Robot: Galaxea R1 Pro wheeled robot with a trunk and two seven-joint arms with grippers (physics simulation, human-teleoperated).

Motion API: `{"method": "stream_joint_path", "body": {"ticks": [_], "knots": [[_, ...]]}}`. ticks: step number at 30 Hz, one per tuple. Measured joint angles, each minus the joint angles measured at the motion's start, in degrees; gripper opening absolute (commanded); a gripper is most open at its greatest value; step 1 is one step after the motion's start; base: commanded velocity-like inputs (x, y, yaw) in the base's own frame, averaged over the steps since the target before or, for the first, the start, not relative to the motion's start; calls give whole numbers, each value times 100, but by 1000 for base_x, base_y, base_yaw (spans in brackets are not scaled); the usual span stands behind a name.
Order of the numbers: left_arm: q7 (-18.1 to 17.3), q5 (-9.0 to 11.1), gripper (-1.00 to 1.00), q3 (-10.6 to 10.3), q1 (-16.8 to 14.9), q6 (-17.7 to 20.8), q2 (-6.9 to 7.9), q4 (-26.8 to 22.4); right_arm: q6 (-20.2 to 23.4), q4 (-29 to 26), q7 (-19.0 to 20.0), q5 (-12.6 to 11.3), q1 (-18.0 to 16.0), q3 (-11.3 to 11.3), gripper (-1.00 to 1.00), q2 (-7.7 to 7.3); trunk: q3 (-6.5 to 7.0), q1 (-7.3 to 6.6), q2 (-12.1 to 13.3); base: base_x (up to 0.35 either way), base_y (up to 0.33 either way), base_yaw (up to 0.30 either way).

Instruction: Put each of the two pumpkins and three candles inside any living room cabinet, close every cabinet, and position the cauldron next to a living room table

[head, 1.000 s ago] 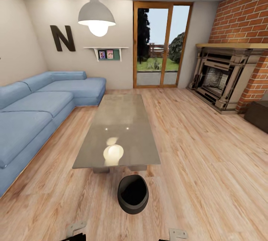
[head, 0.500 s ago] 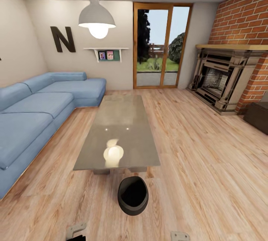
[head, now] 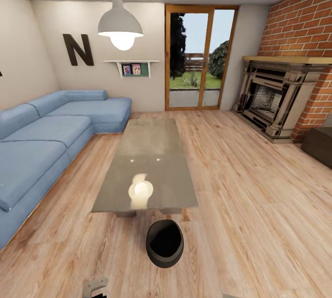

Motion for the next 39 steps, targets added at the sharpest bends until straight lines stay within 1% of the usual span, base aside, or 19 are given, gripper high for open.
{"method": "stream_joint_path", "body": {"ticks": [4,6,9,10,12,15,19,23,32,39], "knots": [[-4,-9,100,-5,0,13,2,96,-7,190,26,-2,0,0,100,-3,72,-88,160,0,0,0],[-7,-10,100,-6,19,13,16,206,-19,281,107,-3,30,0,100,-3,107,-132,241,0,0,0],[-10,-10,100,-4,193,80,14,269,-26,330,437,-9,202,-4,100,-6,161,-198,361,0,0,0],[-7,-7,100,0,324,138,32,281,-26,338,637,-13,290,-8,100,-22,178,-220,401,0,0,0],[-6,-23,100,-4,581,170,47,289,-27,352,995,-11,378,5,100,-124,214,-264,481,0,0,0],[-5,-114,100,-13,772,174,52,290,-29,386,1256,-15,459,4,100,-195,269,-329,602,0,0,0],[2,-249,100,-13,981,159,59,291,-40,410,1366,-14,645,3,100,-237,341,-417,762,0,0,0],[4,-286,100,-16,1141,147,60,291,-44,415,1391,-11,701,9,100,-248,342,-418,764,0,0,0],[-3,-285,100,-17,1213,132,62,291,-45,417,1378,9,781,8,100,-271,342,-418,764,0,0,0],[-11,-272,100,-1,1221,121,16,291,-33,557,1378,45,815,17,100,-275,342,-418,764,0,0,0]]}}
